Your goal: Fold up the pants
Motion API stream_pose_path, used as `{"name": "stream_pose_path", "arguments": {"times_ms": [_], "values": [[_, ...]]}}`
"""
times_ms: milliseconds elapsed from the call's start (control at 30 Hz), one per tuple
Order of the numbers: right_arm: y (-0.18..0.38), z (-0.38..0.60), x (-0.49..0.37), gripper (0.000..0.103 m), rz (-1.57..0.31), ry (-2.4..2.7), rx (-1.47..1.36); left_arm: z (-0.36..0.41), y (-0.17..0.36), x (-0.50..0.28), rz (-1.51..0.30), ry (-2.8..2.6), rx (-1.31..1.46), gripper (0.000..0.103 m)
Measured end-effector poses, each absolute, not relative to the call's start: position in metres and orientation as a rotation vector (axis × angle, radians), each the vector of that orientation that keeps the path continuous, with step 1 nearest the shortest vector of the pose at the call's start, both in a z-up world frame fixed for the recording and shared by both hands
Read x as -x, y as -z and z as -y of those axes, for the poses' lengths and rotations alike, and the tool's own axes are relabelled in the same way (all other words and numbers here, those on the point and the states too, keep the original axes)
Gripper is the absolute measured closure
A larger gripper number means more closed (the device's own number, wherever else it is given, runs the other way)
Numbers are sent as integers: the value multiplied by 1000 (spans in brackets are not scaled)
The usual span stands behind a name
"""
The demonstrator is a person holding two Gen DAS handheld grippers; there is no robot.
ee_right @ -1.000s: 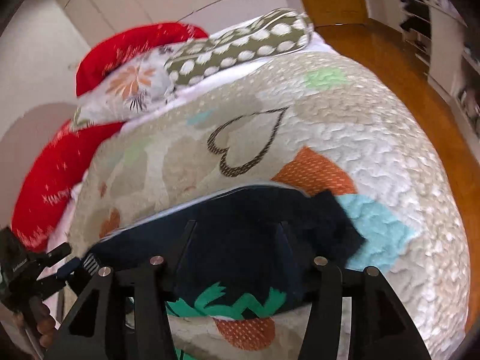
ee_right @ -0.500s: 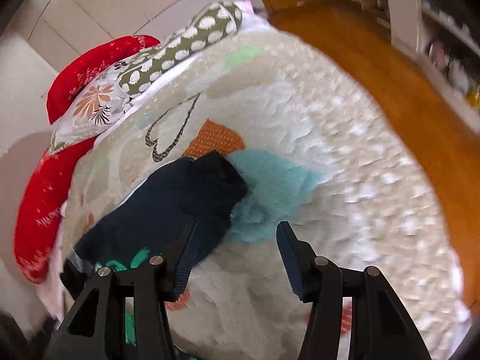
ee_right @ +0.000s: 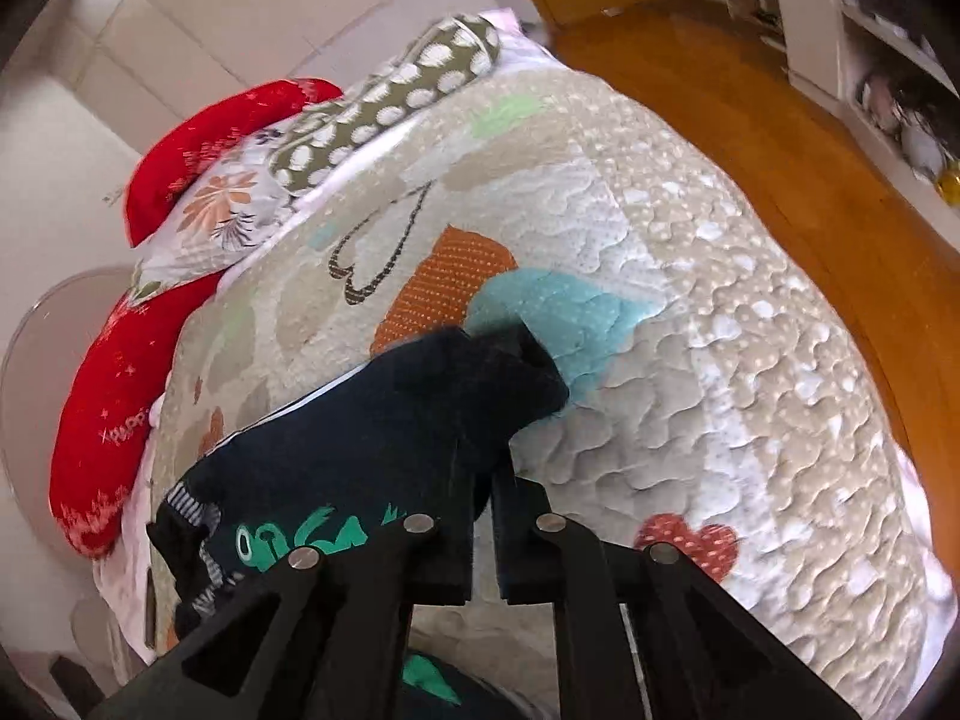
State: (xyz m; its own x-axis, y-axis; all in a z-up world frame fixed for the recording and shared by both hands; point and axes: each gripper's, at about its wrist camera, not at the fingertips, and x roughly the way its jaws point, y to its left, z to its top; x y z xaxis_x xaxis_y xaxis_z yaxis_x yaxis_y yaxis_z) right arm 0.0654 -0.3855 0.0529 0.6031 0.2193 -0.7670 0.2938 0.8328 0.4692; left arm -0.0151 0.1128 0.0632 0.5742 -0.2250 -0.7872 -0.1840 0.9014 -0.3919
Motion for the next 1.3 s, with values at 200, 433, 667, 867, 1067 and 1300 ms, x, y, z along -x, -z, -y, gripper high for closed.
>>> {"name": "stream_pose_path", "arguments": {"times_ms": [200, 433, 667, 867, 1067, 1300], "values": [[-70, 388, -18, 66, -845, 156, -522, -119, -59, 13, -975, -34, 425, 35], [-76, 345, 58, 66, -803, -29, -552, -109, -42, -4, -1021, -212, 231, 35], [-39, 313, 63, 65, -944, -105, -537, -142, -34, 1, -1072, -265, 298, 35], [-16, 319, 65, 61, -990, -64, -593, -131, -79, 22, -949, -188, 329, 35], [-14, 311, 66, 24, -954, -116, -619, -94, -133, 52, -781, -143, 194, 25], [-14, 277, 70, 6, -914, -131, -460, -36, -162, 74, -678, -120, -43, 22]]}}
